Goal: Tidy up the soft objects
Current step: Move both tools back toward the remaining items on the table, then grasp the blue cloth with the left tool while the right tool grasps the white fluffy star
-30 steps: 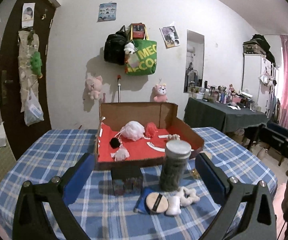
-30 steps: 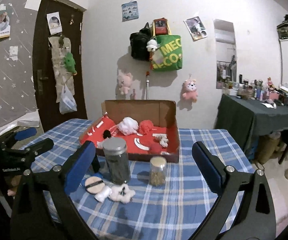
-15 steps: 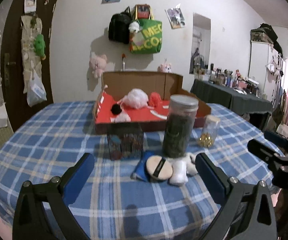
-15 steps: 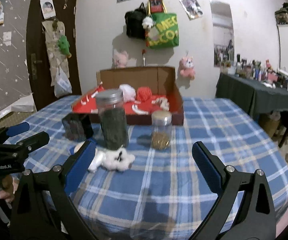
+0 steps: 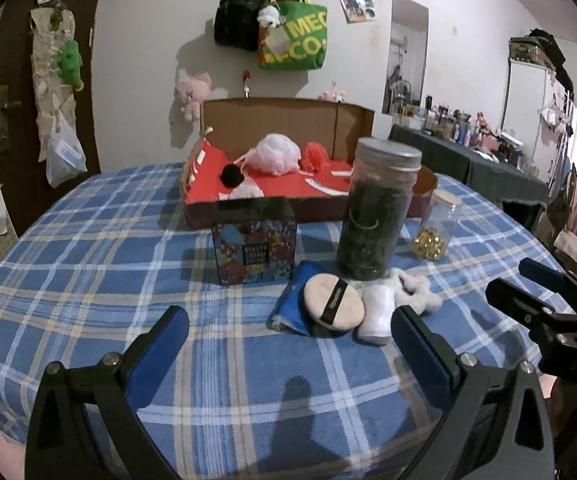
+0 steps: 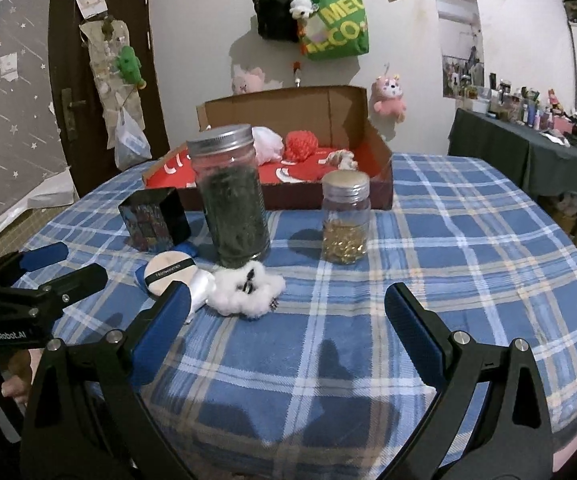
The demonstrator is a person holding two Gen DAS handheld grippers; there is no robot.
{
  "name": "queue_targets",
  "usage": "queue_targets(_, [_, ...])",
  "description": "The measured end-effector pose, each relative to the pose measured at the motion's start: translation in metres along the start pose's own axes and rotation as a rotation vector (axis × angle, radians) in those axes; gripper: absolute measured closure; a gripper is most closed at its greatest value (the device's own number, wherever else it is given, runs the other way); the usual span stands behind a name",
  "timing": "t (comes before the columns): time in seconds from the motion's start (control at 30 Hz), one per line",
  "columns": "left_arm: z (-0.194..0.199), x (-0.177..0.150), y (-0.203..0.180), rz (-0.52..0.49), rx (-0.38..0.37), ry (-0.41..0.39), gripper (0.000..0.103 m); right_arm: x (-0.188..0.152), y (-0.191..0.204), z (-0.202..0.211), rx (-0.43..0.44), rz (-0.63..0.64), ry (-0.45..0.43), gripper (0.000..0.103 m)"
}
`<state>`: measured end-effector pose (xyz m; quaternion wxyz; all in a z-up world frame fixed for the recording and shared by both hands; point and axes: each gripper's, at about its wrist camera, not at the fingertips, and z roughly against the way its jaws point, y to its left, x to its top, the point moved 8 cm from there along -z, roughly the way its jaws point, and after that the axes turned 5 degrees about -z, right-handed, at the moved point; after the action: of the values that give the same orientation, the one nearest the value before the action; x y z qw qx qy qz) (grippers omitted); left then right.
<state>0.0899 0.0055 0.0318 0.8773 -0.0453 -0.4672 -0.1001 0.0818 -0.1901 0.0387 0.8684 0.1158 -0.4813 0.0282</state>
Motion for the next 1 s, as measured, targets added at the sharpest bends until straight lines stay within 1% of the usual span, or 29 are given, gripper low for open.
queue_targets(0.1, [-0.009,-0.002,0.001,-0.017,-0.014,0.023,0.0,-0.003,0.002,-0.012,0.011,0.005,0.041,0.004])
queue_targets(0.2, [-0.02,-0.004,0.0,-0.043,-0.059,0.064,0.0,-0.007,0.004,-0.026,0.024,0.011,0.09,0.004])
queue_targets(0.27, [-0.027,-0.005,0.0,-0.055,-0.075,0.087,0.0,-0.009,0.004,-0.035,0.038,0.01,0.126,0.004])
queue_targets(0.4, [-0.038,-0.004,0.001,-0.092,-0.079,0.114,0.005,-0.011,0.007,-0.051,0.055,0.025,0.184,0.004])
queue_targets(0.5, [-0.045,-0.004,0.0,-0.118,-0.089,0.139,0.007,-0.012,0.01,-0.061,0.07,0.04,0.224,0.004])
queue_targets(0.7, [-0.054,-0.004,0.014,-0.12,-0.074,0.175,0.007,-0.013,0.009,-0.07,0.068,0.055,0.258,0.004])
queue_targets(0.8, [-0.064,-0.009,0.022,-0.123,-0.078,0.238,0.007,-0.011,0.007,-0.074,0.069,0.054,0.273,0.004])
queue_targets(0.9, [-0.071,-0.012,0.026,-0.142,-0.083,0.269,0.011,-0.012,0.008,-0.078,0.068,0.068,0.291,0.004])
queue_targets(1.0, [-0.074,-0.011,0.025,-0.164,-0.092,0.278,0.012,-0.013,0.01,-0.081,0.066,0.095,0.31,0.004])
